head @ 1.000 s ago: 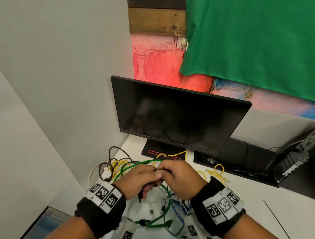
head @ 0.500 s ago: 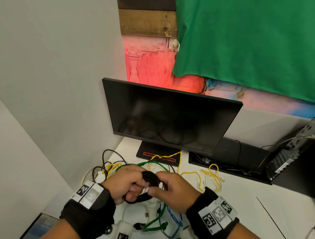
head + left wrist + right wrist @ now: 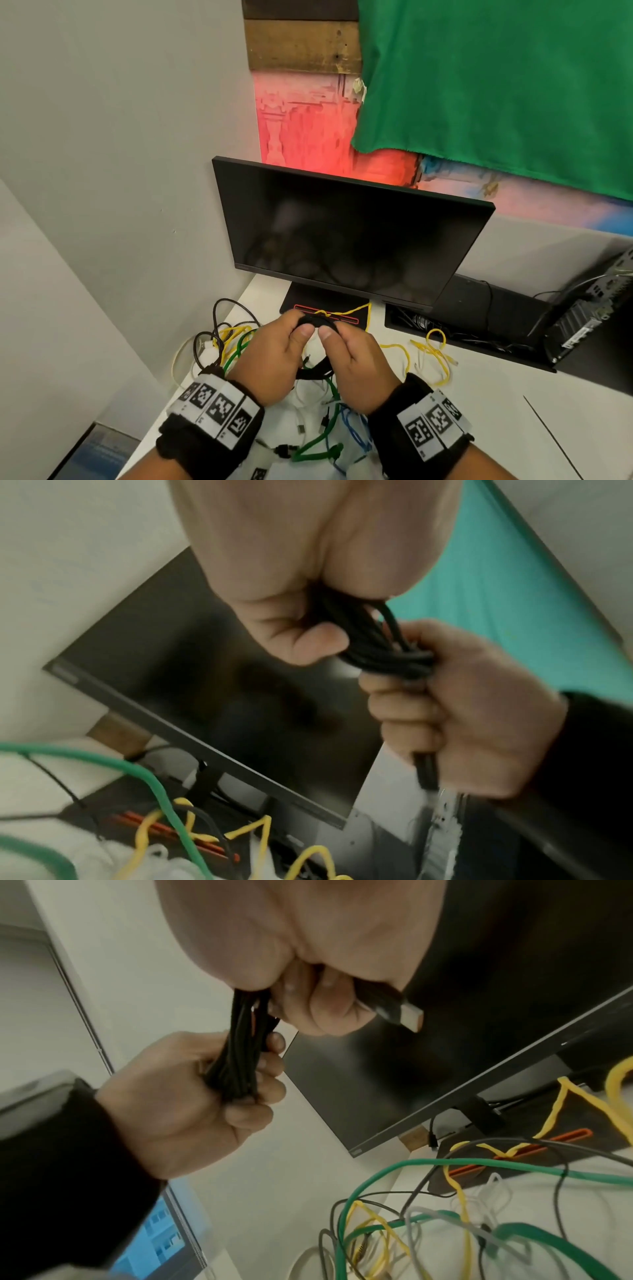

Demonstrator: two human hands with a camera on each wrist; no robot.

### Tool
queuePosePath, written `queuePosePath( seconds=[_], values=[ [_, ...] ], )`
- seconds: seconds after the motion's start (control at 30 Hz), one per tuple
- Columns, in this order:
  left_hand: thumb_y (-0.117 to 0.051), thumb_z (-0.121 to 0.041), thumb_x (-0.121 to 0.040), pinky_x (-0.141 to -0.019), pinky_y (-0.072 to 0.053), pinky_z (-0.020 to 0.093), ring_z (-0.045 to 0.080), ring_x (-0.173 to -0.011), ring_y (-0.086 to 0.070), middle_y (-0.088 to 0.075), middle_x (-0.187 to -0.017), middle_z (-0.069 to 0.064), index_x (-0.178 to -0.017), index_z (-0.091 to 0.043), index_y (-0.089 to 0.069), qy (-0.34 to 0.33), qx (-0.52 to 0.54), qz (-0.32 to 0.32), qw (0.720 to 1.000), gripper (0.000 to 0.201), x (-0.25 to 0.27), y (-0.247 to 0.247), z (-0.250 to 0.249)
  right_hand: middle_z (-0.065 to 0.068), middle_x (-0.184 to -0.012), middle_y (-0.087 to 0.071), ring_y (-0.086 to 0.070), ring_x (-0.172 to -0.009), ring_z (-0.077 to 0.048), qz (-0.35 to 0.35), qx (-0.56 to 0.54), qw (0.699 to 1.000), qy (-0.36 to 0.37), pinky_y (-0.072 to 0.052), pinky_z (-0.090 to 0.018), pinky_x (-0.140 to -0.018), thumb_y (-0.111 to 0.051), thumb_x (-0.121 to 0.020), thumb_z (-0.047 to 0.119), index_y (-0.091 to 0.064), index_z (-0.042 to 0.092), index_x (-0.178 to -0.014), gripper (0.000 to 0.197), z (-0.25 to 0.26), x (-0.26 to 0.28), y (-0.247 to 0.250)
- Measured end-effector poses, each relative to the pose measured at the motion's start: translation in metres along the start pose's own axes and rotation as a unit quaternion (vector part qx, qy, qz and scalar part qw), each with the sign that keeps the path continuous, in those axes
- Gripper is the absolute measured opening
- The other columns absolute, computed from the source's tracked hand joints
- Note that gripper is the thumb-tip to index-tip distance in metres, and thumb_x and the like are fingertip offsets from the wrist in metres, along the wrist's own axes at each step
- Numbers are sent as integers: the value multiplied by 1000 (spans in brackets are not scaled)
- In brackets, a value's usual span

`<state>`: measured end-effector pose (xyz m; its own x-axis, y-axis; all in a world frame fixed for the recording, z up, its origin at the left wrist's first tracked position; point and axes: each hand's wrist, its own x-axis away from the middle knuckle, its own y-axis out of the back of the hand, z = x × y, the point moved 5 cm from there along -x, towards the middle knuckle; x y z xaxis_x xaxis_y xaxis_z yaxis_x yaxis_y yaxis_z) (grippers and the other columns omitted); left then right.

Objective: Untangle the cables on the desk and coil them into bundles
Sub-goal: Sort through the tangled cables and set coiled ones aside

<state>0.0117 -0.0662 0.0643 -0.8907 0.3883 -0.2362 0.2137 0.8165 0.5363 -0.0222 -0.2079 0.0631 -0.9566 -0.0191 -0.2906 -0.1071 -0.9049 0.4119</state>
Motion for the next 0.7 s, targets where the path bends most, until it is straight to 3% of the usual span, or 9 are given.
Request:
queuePosePath(
  seconds=[0.13, 0.23, 0.3, 0.37, 0.47, 0.5, 0.57, 0.63, 0.7],
  values=[
    [-41, -39, -100, -65, -45, 30, 7, -69, -54, -56, -72, -10, -83, -35, -48, -22, -105, -3, 994, 18, 0, 4, 0, 13, -58, -49, -44, -53, -2, 86, -90, 990, -68, -36, -19, -54, -48, -87, 52, -60, 21, -72, 36, -6, -3, -1],
    [-39, -43, -99, -58, -35, 25, 6, -61, -49, -50, -63, -7, -72, -30, -43, 20, -117, 22, 993, 30, 1, 10, 14, 7, -62, -58, -51, -54, -9, 144, -145, 968, -143, -40, -25, -54, -55, -85, 41, -65, 13, -77, 30, -18, 0, 15],
    [-38, -44, -99, -55, -32, 20, 5, -56, -47, -49, -60, -7, -72, -28, -45, 50, -111, 19, 992, 32, 2, 17, 22, 10, -79, -69, -62, -74, -7, 143, 14, 981, -127, -51, -31, -73, -60, -92, 33, -72, 24, -82, 17, -26, -2, 33],
    [-39, -44, -99, -55, -34, 21, 6, -56, -45, -48, -60, -6, -71, -27, -44, 52, -117, 35, 991, 34, 4, 16, 23, 20, -95, -63, -56, -95, 0, 143, 186, 968, -88, -45, -28, -88, -62, -95, 33, -74, 34, -92, 12, -31, -5, 43],
    [-41, -43, -99, -59, -39, 29, 9, -57, -44, -47, -61, -7, -70, -24, -43, 47, -104, 67, 991, 35, 5, 6, 17, 17, -101, -56, -50, -99, -8, 72, 286, 953, -72, -40, -28, -88, -61, -97, 29, -75, 29, -105, 16, -29, -12, 44],
    [-41, -43, -99, -61, -41, 31, 9, -56, -44, -46, -60, -7, -70, -24, -43, 44, -95, 70, 992, 35, 5, 4, 14, 14, -96, -61, -56, -92, -8, 44, 237, 966, -94, -44, -26, -83, -60, -97, 24, -76, 25, -103, 16, -30, -13, 43],
    [-41, -43, -99, -61, -42, 32, 7, -55, -44, -47, -59, -8, -71, -23, -45, 34, -81, 72, 993, 35, 4, -1, 9, 5, -81, -70, -67, -72, -11, 14, 9, 983, -182, -55, -30, -69, -59, -98, 15, -74, 15, -95, 16, -37, -12, 32],
    [-42, -43, -100, -62, -44, 33, 9, -57, -47, -51, -62, -7, -76, -22, -50, 21, -89, 80, 993, 33, 4, -6, 2, -9, -75, -73, -70, -61, -17, 18, -190, 946, -261, -57, -30, -57, -58, -98, 9, -72, 8, -86, 19, -38, -6, 16],
    [-40, -42, -100, -67, -47, 36, 12, -65, -53, -56, -70, -5, -81, -22, -53, 19, -111, 80, 990, 31, 4, -10, -2, -19, -74, -71, -71, -60, -22, 42, -294, 906, -302, -58, -30, -56, -55, -98, 5, -74, 8, -74, 31, -37, -1, 2]
  ],
)
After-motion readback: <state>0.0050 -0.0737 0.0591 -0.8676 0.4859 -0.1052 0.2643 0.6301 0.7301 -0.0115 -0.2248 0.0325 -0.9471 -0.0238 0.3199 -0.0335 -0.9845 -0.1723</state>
